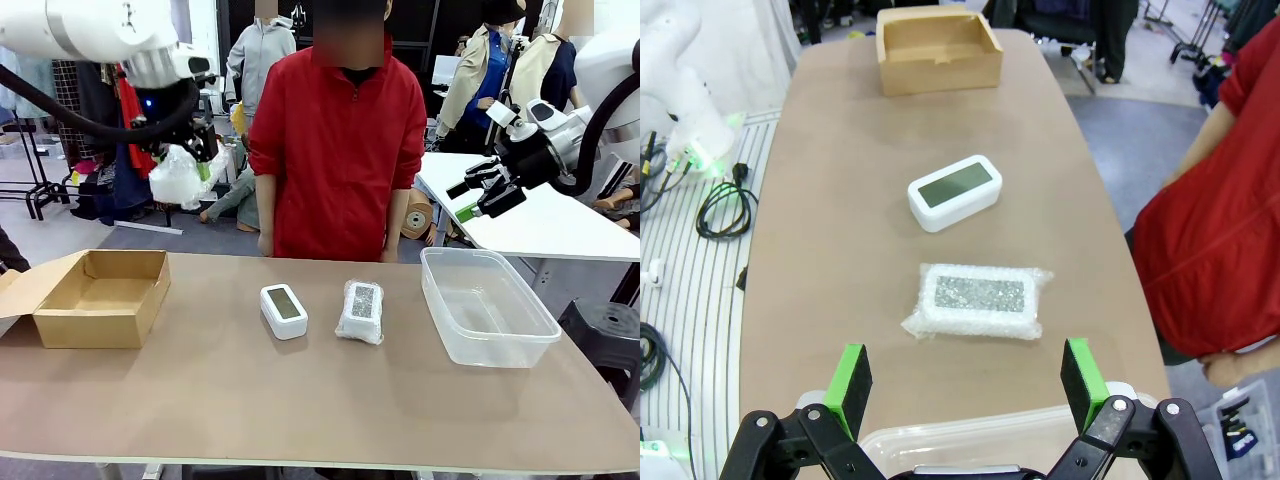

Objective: Separate and place wrapped and unwrapped clocks.
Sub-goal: Pick up the Digital clock indicated by the person, then if the picked Digital clock is wrapped, place it in the Package Box ; if not, place it in the Organizing box.

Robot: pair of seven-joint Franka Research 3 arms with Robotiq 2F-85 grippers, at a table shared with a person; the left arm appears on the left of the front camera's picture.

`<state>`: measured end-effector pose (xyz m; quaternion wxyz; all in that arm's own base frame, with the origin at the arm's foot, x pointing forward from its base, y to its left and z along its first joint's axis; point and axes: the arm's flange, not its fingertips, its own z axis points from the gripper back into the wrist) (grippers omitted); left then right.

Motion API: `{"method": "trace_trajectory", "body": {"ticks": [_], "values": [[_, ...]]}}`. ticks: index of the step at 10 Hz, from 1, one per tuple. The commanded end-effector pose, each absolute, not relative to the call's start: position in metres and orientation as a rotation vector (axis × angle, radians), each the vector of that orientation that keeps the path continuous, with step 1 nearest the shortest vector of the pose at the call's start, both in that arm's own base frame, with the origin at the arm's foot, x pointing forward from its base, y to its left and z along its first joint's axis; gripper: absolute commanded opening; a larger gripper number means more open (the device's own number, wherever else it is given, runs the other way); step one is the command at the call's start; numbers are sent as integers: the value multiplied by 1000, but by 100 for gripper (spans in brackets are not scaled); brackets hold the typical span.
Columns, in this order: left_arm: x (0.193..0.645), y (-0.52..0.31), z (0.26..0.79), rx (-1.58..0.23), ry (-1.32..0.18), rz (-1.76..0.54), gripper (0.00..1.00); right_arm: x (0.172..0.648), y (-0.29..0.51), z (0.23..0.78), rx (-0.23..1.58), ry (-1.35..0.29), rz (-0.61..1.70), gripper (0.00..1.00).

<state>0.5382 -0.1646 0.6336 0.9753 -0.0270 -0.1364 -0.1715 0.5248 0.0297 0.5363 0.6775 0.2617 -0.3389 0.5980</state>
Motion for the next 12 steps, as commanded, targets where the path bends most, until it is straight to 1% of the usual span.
{"method": "trace_trajectory", "body": {"ticks": [1, 3, 4, 12], "values": [[543, -162, 652, -68, -287, -411, 11, 524, 29, 539, 595, -764, 1347, 100], [538, -165, 661, -81, -320, -426, 11, 524, 29, 539, 595, -764, 1347, 100], [537, -166, 654, -56, -296, -406, 11, 524, 29, 539, 595, -764, 1347, 100], [537, -166, 654, -56, -296, -406, 11, 524, 29, 539, 595, -764, 1347, 100]]}}
